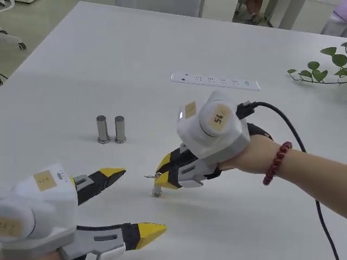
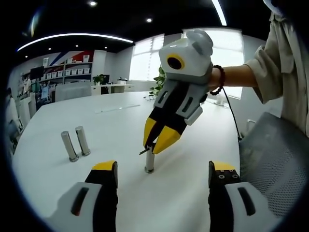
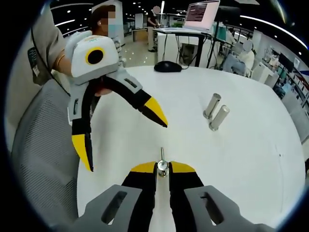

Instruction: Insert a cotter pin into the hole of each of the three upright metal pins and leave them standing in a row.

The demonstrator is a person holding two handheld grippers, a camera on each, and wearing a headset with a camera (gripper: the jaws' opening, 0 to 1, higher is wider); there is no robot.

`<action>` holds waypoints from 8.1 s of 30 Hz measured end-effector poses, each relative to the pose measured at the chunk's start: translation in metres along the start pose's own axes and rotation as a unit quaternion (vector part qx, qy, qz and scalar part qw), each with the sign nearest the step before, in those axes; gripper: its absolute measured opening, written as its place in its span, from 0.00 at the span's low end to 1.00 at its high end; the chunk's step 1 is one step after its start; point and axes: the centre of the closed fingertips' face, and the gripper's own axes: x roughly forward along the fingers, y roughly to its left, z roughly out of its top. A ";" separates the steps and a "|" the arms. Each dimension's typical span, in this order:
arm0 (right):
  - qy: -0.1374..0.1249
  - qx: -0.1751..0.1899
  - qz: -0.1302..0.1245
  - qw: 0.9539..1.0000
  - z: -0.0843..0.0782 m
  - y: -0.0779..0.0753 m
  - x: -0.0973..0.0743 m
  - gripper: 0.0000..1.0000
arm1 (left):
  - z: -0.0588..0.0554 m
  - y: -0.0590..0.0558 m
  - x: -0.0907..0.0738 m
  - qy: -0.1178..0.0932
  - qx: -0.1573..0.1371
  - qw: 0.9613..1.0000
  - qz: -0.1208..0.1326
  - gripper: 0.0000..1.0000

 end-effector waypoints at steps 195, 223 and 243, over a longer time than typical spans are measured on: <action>-0.170 0.292 -0.170 0.926 -0.101 0.039 -0.125 0.82 | 0.038 0.172 -0.009 0.014 -0.022 0.977 0.212 0.38; -0.164 0.303 -0.171 0.923 -0.105 0.033 -0.118 0.81 | 0.010 0.198 0.026 0.026 -0.028 0.979 0.201 0.21; -0.156 0.307 -0.174 0.923 -0.109 0.031 -0.115 0.81 | 0.012 0.197 0.032 0.013 -0.026 0.983 0.182 0.12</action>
